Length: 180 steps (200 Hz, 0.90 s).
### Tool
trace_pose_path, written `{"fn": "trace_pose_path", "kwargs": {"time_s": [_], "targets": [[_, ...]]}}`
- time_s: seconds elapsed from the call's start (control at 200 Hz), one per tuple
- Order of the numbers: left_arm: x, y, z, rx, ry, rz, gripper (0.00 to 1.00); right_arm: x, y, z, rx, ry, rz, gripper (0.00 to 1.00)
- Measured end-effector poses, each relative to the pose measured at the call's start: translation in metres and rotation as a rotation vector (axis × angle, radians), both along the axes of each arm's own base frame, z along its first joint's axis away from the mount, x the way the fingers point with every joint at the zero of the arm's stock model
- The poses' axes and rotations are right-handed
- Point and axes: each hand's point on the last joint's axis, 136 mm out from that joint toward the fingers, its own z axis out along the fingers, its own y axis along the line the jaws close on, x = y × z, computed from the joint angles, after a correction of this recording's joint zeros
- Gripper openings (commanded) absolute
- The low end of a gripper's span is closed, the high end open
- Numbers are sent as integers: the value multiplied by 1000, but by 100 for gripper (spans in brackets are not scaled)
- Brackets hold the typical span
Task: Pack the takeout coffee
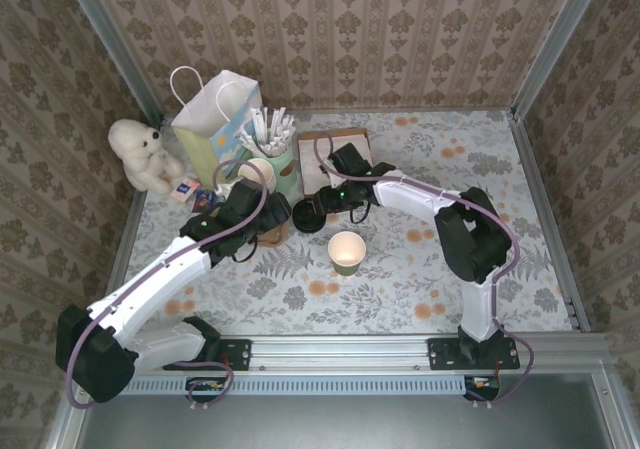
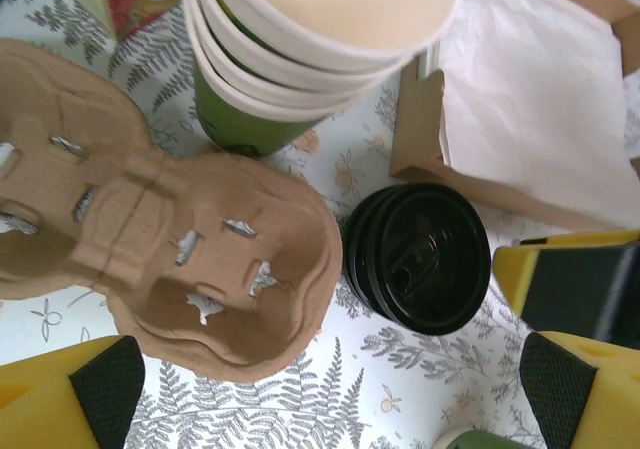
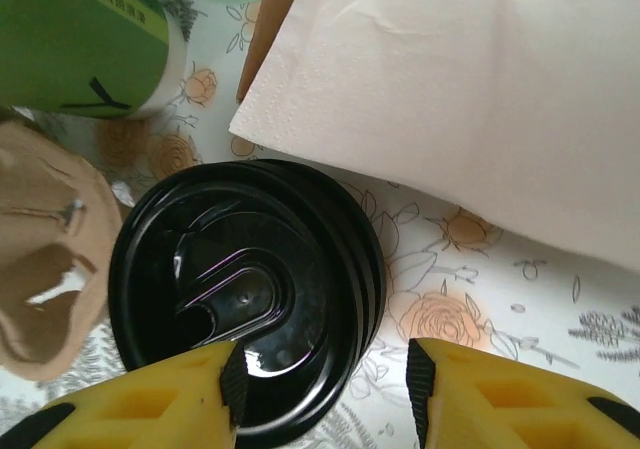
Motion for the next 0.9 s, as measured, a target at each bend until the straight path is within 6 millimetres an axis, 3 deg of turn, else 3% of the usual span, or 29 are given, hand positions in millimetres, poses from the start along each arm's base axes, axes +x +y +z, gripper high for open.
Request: {"fn": "trace_pose_path", "kwargs": {"time_s": [0.42,0.755,0.9], "targets": [[-8,21,-34,-27,94,71,100,21,8,-21,-118,-44,68,40],[-10,7,-53,-83,196,-3,100,18,13,-25,-162,-65,115,19],[-9,-5,-50,-108,189,-72,100,15,16,-24,-187,-90,124,17]]}}
